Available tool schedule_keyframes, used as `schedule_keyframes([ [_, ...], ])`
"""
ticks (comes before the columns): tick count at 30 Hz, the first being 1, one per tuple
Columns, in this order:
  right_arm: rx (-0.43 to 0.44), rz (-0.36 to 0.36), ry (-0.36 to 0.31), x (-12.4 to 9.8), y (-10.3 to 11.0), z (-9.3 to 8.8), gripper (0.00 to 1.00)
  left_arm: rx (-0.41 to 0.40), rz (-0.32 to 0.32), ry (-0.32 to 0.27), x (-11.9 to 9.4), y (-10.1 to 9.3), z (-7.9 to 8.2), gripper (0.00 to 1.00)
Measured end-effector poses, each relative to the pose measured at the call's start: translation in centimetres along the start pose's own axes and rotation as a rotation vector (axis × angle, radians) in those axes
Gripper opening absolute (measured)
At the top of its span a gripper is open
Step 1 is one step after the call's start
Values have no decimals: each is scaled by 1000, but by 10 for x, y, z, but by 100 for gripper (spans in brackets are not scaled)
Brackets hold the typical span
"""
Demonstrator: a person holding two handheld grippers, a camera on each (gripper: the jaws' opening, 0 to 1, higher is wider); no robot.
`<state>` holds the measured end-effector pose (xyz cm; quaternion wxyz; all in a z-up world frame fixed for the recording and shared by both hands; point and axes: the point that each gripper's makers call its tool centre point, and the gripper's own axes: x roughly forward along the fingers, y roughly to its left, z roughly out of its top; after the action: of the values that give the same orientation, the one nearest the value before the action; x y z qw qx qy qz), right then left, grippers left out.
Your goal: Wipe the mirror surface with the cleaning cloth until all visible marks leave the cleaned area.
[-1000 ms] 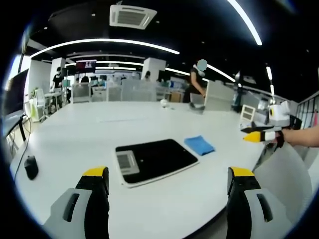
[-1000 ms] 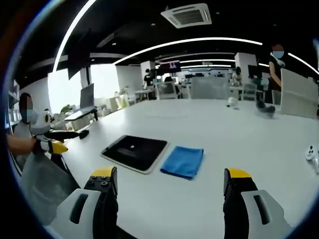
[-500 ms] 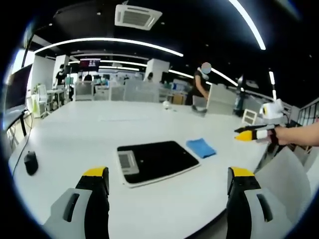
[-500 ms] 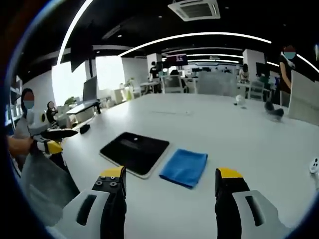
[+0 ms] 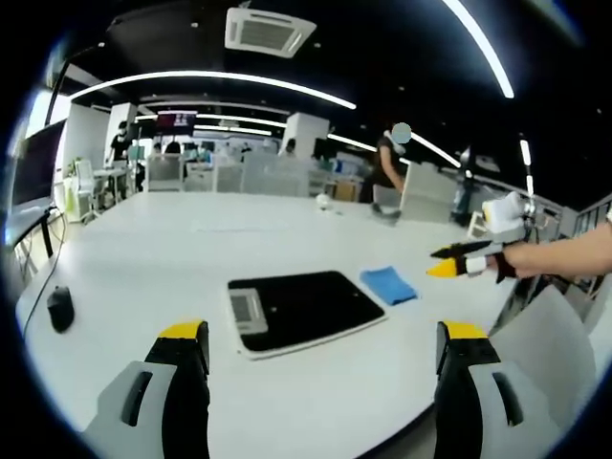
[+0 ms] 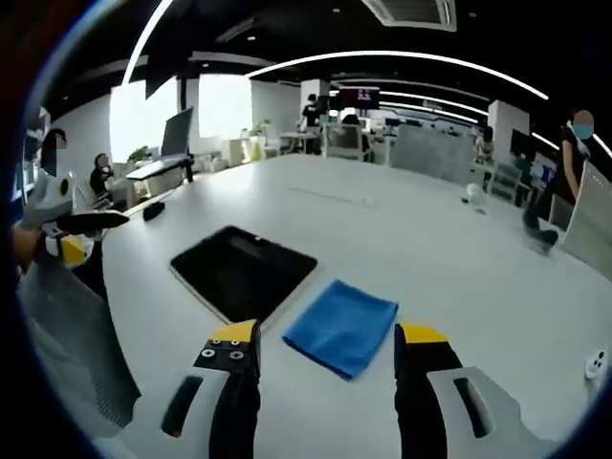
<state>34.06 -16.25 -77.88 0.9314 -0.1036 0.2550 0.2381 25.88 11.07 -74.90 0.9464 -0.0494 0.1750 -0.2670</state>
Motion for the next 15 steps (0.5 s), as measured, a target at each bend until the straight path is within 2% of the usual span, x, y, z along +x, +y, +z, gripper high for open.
schedule_keyframes([
  [6,1,4,44,21,-5,-1,49,4,9,12,0,2,-2,99],
  [15,4,30,127,45,-6,-15,47,-7,20,13,0,5,-2,99],
])
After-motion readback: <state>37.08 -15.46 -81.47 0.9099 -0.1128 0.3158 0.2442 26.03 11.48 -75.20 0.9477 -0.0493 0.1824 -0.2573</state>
